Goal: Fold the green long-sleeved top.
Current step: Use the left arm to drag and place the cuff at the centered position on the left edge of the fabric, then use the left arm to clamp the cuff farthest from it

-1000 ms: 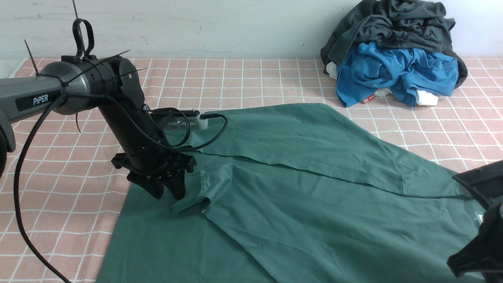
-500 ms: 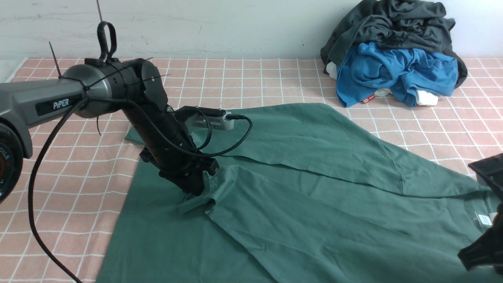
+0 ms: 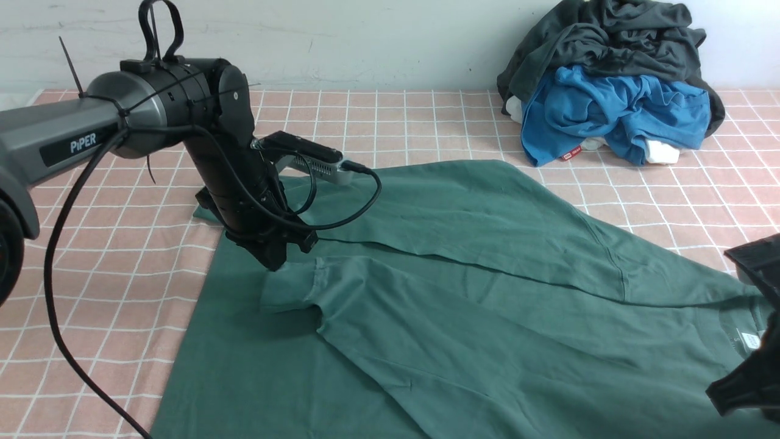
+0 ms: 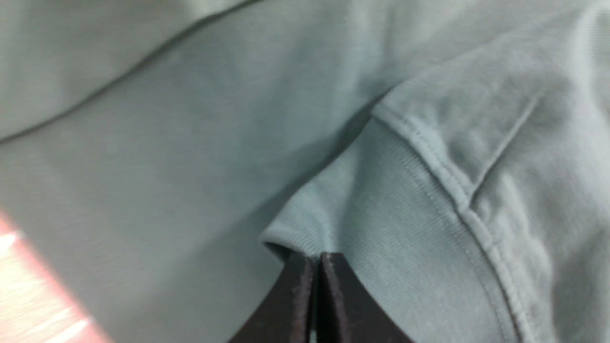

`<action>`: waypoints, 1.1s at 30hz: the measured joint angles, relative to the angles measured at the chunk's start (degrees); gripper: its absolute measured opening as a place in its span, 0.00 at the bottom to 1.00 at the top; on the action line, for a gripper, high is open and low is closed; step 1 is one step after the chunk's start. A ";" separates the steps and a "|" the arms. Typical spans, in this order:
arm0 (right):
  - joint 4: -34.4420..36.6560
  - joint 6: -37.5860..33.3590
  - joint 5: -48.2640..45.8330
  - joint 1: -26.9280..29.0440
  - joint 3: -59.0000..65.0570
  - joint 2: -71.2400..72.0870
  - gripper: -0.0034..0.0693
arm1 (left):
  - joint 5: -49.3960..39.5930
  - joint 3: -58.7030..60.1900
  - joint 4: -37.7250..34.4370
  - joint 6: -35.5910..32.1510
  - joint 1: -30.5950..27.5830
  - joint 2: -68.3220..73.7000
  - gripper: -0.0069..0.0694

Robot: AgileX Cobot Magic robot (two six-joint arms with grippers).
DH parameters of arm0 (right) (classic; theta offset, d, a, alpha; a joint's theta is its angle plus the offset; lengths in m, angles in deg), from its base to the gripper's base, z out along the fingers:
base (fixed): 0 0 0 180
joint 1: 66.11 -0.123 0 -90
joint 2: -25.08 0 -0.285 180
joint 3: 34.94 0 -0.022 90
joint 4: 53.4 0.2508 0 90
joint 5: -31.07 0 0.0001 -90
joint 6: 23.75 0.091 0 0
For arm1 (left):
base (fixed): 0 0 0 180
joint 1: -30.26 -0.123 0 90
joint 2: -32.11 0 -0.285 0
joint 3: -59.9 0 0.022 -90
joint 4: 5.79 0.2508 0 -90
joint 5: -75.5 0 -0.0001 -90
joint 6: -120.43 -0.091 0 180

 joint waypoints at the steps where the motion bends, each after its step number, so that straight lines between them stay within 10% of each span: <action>1: 0.00 0.00 0.08 0.00 0.00 0.00 0.07 | 0.00 0.00 1.19 0.60 0.03 -0.22 0.09; 17: -0.37 0.00 6.64 0.00 0.00 -1.36 0.10 | 3.56 0.00 12.79 7.76 0.07 -1.15 0.14; 33: -16.37 17.91 6.09 0.00 -4.53 -3.30 0.49 | 2.48 -4.81 16.23 18.08 -2.84 -1.13 0.69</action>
